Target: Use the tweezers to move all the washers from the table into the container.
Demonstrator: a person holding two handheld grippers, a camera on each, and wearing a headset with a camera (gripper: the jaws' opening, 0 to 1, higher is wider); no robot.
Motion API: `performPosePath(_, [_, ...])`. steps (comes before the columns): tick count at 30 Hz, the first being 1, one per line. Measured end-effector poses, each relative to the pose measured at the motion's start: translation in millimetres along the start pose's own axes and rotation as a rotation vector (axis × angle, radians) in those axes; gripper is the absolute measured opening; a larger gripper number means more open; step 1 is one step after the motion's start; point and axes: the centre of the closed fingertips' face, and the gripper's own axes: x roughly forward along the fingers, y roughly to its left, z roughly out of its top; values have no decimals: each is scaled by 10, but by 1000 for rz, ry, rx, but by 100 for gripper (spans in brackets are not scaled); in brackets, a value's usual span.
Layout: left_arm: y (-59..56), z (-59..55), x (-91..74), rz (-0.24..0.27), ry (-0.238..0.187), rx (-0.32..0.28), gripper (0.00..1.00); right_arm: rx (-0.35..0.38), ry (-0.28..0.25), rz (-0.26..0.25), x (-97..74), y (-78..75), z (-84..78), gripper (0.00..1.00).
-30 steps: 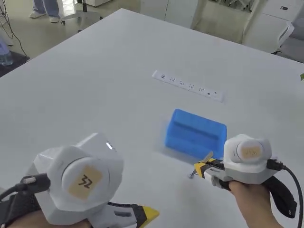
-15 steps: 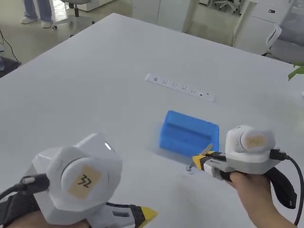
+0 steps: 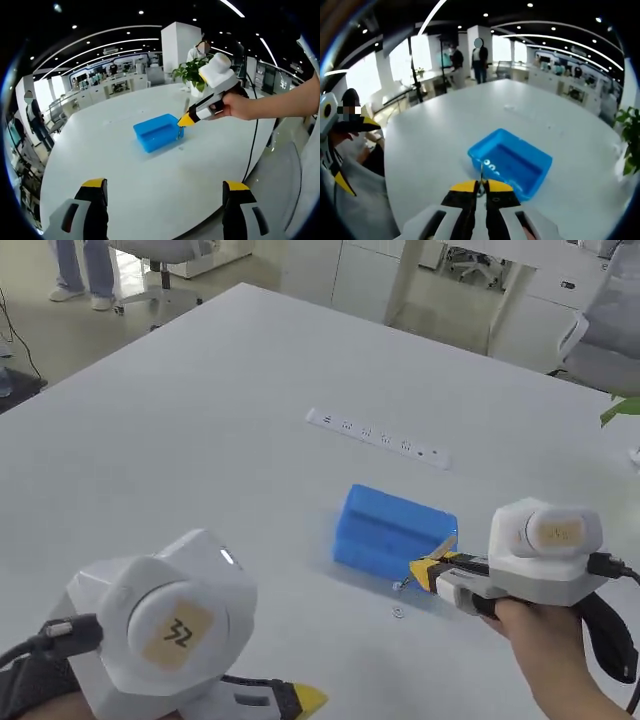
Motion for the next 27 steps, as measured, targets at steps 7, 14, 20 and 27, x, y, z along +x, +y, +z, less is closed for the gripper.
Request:
performPosePath(7, [11, -6, -7, 7, 1, -2, 98, -49, -8, 2, -19, 29, 143, 2])
performPosePath(14, [29, -36, -6, 14, 13, 5, 98, -70, -19, 0, -13, 19, 230, 2])
performPosePath(20, [36, -45, 5, 17, 17, 9, 97, -64, -33, -9, 0, -69, 301, 2])
performPosePath(27, [25, -63, 19, 14, 21, 11, 97, -68, -43, -23, 10, -120, 353, 2])
